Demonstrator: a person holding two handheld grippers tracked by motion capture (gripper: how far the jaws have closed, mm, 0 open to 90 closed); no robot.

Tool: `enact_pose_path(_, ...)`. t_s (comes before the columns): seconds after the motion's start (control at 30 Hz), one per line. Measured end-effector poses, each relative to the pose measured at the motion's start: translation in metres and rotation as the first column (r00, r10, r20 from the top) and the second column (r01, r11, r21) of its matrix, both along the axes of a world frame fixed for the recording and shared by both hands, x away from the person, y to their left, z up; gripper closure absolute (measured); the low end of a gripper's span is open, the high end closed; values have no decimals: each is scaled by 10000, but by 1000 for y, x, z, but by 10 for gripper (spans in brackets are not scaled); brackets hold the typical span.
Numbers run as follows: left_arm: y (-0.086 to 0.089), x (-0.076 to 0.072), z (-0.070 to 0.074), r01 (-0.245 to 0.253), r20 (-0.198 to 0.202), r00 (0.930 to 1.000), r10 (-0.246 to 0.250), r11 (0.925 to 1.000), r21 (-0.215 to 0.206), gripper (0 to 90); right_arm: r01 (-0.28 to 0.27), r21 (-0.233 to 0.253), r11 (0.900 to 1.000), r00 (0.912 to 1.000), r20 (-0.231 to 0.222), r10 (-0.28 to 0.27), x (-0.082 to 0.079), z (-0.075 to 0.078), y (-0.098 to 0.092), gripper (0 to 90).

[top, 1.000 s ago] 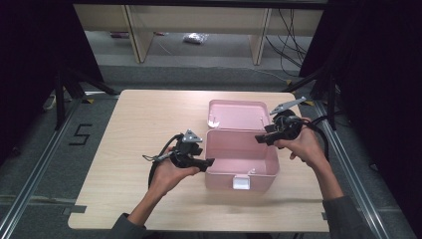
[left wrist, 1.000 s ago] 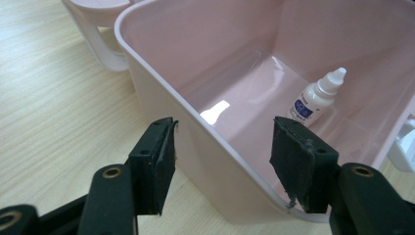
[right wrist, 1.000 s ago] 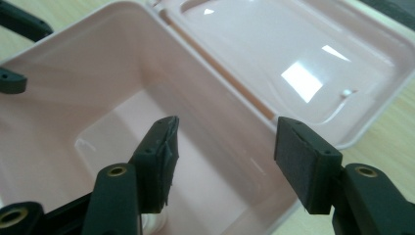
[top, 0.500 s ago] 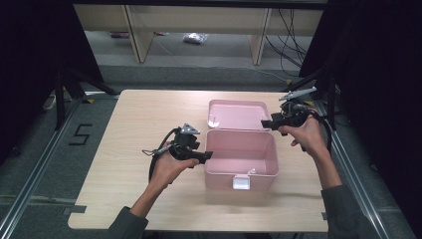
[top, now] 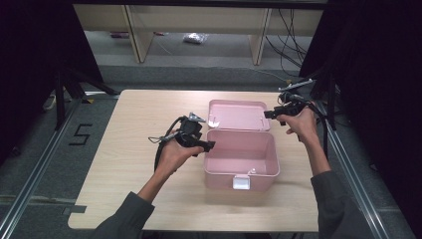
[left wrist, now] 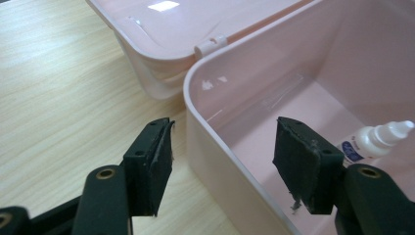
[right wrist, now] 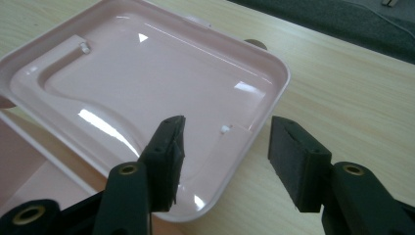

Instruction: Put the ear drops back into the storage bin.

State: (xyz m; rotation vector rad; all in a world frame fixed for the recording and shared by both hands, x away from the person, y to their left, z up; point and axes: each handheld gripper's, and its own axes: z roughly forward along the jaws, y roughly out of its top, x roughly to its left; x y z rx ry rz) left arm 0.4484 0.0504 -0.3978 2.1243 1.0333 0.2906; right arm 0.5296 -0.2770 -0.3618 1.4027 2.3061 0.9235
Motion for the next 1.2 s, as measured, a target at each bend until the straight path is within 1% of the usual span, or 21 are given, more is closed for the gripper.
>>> enact_pose_path(0.07,-1,5,0,-117,13,9999,116,9998,144,393,52,12,10000,9998,166,-52,5,-7,0,489)
enact_pose_path(0.13,-2,11,-2,-255,44,9997,255,9995,201,402,35,13,10000,10000,-1,-35,10,-11,-1,489)
enact_pose_path(0.17,-2,14,-2,-75,-64,9999,78,9992,389,406,-22,-45,10000,10000,3,22,12,-13,-2,489)
enact_pose_path(0.2,-3,16,-3,-120,-42,9999,122,9992,374,415,199,145,9997,9996,-197,-196,12,-15,0,494)
enact_pose_path(0.23,-3,18,-2,42,-122,9999,-35,9987,512,423,133,97,9999,9999,109,-134,15,-18,-1,496)
enact_pose_path(0.3,-6,21,-3,-78,-15,10000,79,9987,512,439,248,107,9996,9992,-317,-245,18,-20,-1,500)
enact_pose_path(0.33,-6,24,-3,34,-128,9999,-26,9979,644,457,369,302,9989,9992,-171,-363,20,-23,-1,503)
enact_pose_path(0.37,-7,25,-3,46,-164,9999,-36,9979,639,462,256,121,9996,9997,-25,-255,23,-24,-3,503)
enact_pose_path(0.4,-8,26,-5,18,-156,9999,-7,9974,714,478,262,160,9995,9993,-252,-258,24,-24,-3,503)
enact_pose_path(0.57,-11,31,-8,96,-282,9996,-71,9959,895,490,507,159,9986,9982,-314,-501,31,-27,-3,504)
enact_pose_path(0.6,-12,32,-8,127,-266,9996,-101,9953,961,498,491,83,9988,9987,-98,-490,33,-29,-3,504)
enact_pose_path(0.67,-13,34,-9,213,-376,9991,-176,9945,1024,505,724,170,9972,9961,-516,-714,32,-28,-1,503)
enact_pose_path(0.7,-14,36,-9,281,-420,9988,-237,9937,1085,508,496,-38,9988,9984,-279,-497,34,-28,-3,503)
enact_pose_path(0.77,-15,38,-10,310,-558,9981,-251,9936,1090,527,602,78,9982,9975,-367,-599,34,-29,-3,503)
enact_pose_path(0.87,-18,39,-12,449,-444,9982,-402,9928,1114,610,567,16,9984,9980,-284,-566,35,-30,-2,504)
enact_pose_path(0.9,-19,38,-12,453,-351,9985,-416,9925,1136,637,751,132,9971,9960,-492,-744,34,-30,0,504)
enact_pose_path(0.93,-19,38,-12,513,-367,9982,-473,9915,1197,672,707,56,9975,9971,-303,-705,35,-31,-1,504)
enact_pose_path(1.0,-22,36,-11,563,-292,9982,-530,9899,1298,737,619,-127,9980,9977,-284,-622,37,-30,-3,507)
enact_pose_path(1.03,-24,35,-11,554,-239,9983,-524,9877,1463,747,693,-30,9976,9975,-163,-694,38,-31,-3,512)
enact_pose_path(1.07,-25,34,-10,477,-142,9988,-461,9866,1563,751,709,-14,9975,9969,-347,-709,37,-30,-3,513)
enact_pose_path(1.2,-25,33,-11,334,-109,9994,-321,9875,1538,759,782,-19,9969,9966,-260,-783,40,-31,-4,529)
